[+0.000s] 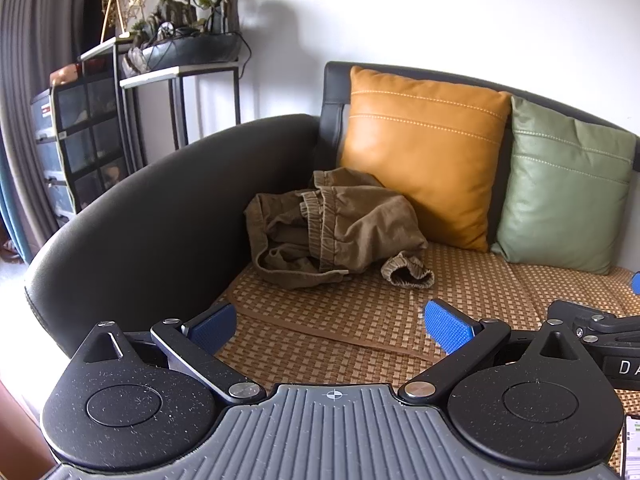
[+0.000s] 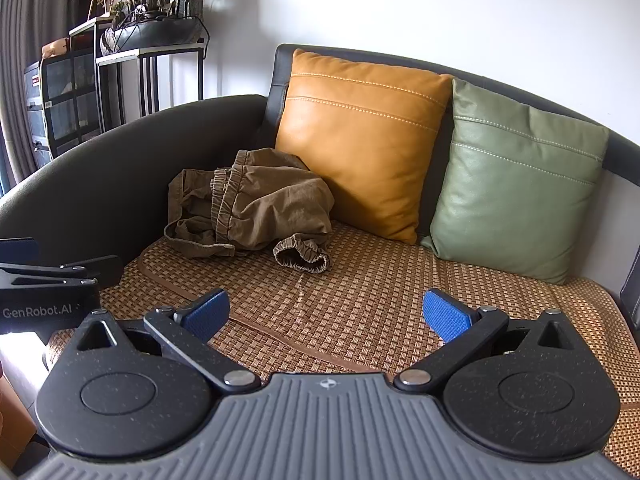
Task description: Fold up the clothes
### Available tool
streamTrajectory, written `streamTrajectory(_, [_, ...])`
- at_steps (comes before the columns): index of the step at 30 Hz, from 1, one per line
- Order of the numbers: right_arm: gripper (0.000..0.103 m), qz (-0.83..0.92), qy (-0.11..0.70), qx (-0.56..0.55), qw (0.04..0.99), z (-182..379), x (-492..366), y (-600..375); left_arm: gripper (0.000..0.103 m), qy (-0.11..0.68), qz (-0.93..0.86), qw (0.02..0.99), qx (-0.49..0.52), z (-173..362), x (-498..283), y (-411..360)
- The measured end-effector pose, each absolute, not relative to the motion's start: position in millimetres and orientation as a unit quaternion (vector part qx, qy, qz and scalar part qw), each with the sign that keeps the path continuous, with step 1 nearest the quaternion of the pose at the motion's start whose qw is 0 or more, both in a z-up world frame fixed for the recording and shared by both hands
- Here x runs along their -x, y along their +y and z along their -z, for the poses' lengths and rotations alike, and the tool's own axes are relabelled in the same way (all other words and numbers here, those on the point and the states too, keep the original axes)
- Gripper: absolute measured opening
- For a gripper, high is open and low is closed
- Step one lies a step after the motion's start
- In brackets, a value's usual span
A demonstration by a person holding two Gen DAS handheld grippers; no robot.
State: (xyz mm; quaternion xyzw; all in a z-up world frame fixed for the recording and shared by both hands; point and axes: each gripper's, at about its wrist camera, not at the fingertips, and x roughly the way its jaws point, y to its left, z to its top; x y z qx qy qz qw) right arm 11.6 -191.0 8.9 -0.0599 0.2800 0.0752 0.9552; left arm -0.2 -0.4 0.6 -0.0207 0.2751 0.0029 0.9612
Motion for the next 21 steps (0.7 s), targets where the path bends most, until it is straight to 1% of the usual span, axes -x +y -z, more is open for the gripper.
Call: streamTrajectory(21, [0.103, -0.077, 0.279, 0.063, 0.955, -12, -12, -189, 0.103, 0.282, -0.003, 0.959, 0.02, -13, -1, -1])
